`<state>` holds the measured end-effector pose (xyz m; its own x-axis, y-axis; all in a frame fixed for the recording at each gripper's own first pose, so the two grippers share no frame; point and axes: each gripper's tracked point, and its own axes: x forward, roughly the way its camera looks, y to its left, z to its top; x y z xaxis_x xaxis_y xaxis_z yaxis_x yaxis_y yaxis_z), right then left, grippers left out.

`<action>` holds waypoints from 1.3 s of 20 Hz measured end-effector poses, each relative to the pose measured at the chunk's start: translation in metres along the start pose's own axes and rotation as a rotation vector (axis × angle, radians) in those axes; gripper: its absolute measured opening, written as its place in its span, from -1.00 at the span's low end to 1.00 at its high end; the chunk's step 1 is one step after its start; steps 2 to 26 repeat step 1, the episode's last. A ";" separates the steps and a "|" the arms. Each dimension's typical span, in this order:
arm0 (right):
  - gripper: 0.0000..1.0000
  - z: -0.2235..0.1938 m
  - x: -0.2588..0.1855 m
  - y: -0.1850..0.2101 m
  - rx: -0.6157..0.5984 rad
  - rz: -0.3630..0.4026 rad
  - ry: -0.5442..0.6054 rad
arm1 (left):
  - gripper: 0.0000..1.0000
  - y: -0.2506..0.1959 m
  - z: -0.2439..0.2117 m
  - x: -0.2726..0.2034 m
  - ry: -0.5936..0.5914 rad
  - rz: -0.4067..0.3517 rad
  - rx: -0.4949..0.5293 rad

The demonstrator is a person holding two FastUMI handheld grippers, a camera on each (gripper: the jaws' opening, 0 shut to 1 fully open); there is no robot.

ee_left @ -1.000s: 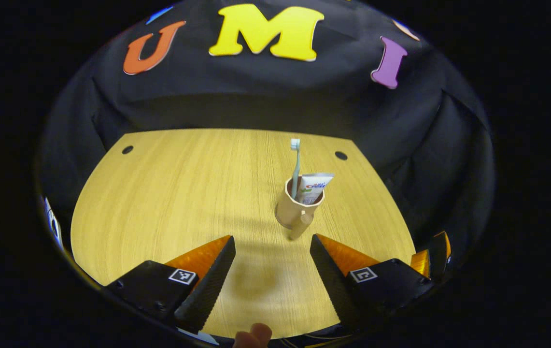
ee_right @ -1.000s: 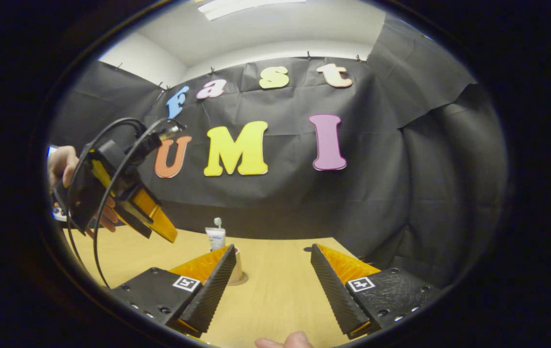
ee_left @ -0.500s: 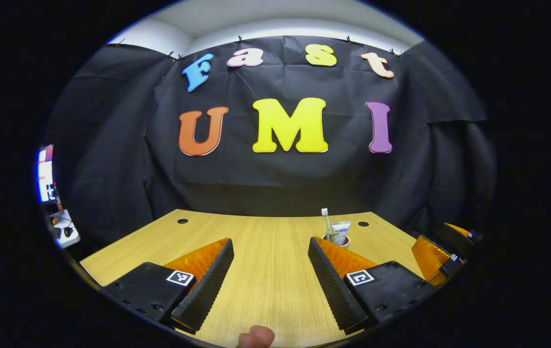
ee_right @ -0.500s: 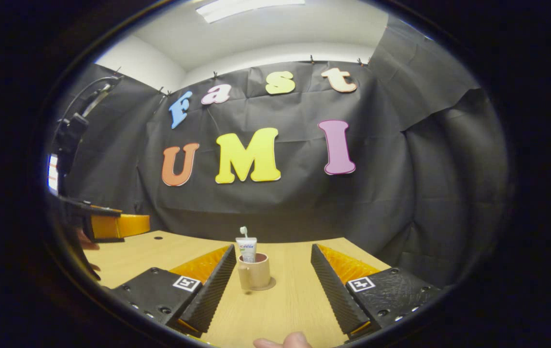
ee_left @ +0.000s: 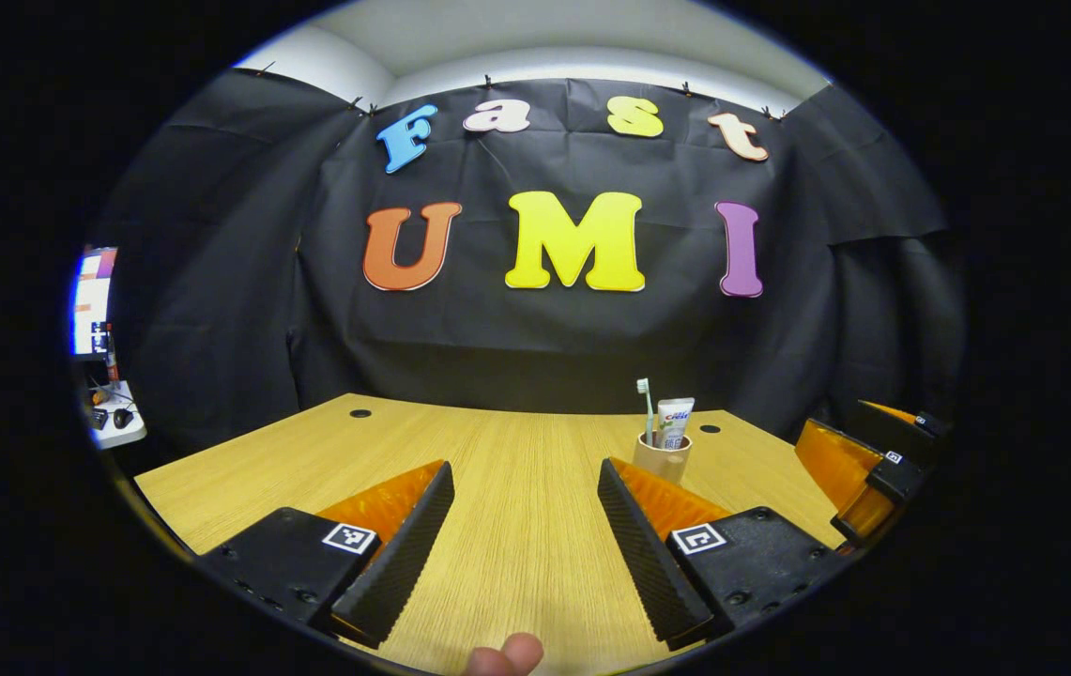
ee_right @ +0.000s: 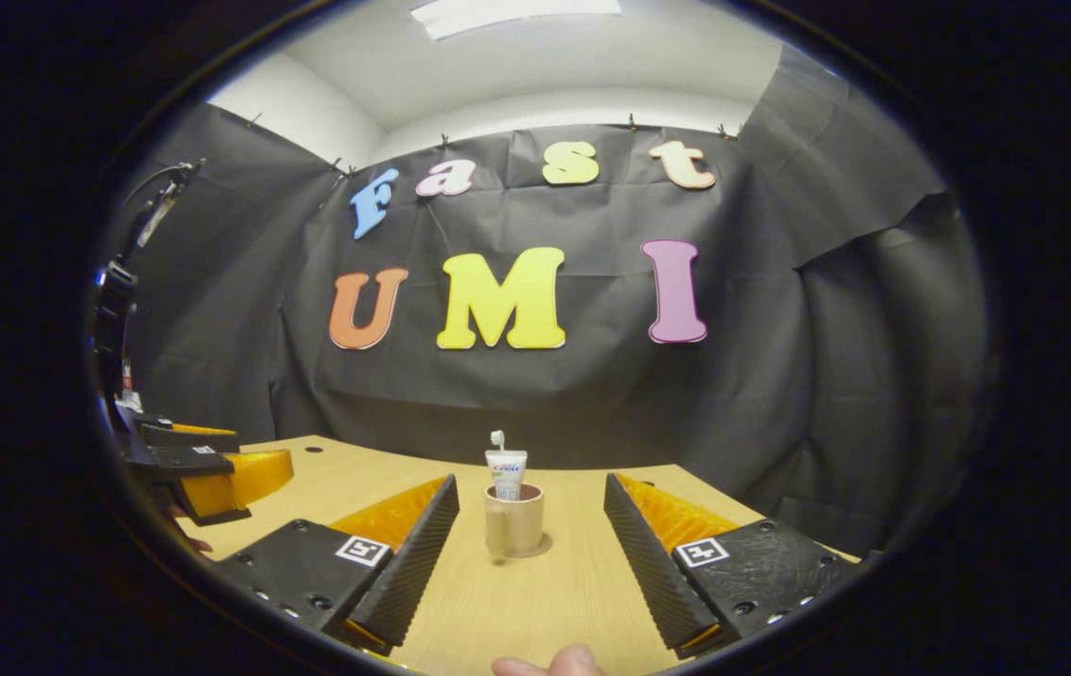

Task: Put the toothbrush and toothpaste on the desktop into the cup, then pick up the cup and place it on the coaster on the desktop.

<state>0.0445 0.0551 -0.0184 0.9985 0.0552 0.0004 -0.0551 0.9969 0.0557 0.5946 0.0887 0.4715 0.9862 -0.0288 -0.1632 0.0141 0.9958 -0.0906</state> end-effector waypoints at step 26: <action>0.89 0.000 0.001 0.000 0.004 -0.001 0.000 | 0.96 0.000 0.002 0.001 -0.008 -0.006 0.005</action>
